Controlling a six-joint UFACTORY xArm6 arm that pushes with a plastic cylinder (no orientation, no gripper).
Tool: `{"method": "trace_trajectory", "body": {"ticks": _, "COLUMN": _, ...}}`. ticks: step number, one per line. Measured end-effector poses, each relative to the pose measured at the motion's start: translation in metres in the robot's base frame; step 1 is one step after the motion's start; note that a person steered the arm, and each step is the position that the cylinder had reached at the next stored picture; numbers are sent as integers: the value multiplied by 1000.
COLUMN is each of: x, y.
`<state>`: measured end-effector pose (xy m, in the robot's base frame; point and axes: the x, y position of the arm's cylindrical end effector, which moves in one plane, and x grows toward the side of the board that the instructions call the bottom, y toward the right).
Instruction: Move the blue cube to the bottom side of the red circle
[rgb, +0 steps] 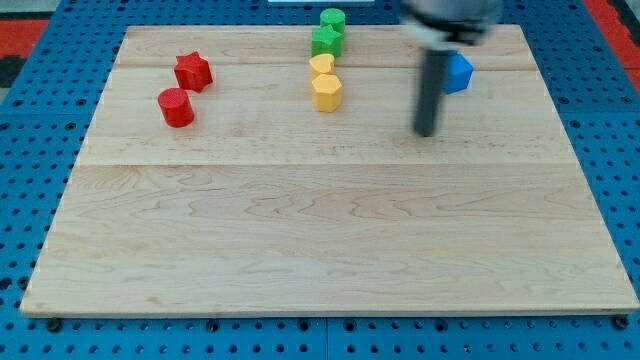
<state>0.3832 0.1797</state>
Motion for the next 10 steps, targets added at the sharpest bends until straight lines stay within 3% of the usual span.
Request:
{"method": "trace_trajectory", "body": {"ticks": 1, "x": -79, "y": 103}}
{"method": "trace_trajectory", "body": {"ticks": 2, "x": -126, "y": 69}}
{"method": "trace_trajectory", "body": {"ticks": 4, "x": -16, "y": -83}}
{"method": "trace_trajectory", "body": {"ticks": 6, "x": -75, "y": -56}}
{"method": "trace_trajectory", "body": {"ticks": 7, "x": -37, "y": -126}}
{"method": "trace_trajectory", "body": {"ticks": 8, "x": 22, "y": -159}}
{"method": "trace_trajectory", "body": {"ticks": 9, "x": 30, "y": -228}}
{"method": "trace_trajectory", "body": {"ticks": 10, "x": -6, "y": -232}}
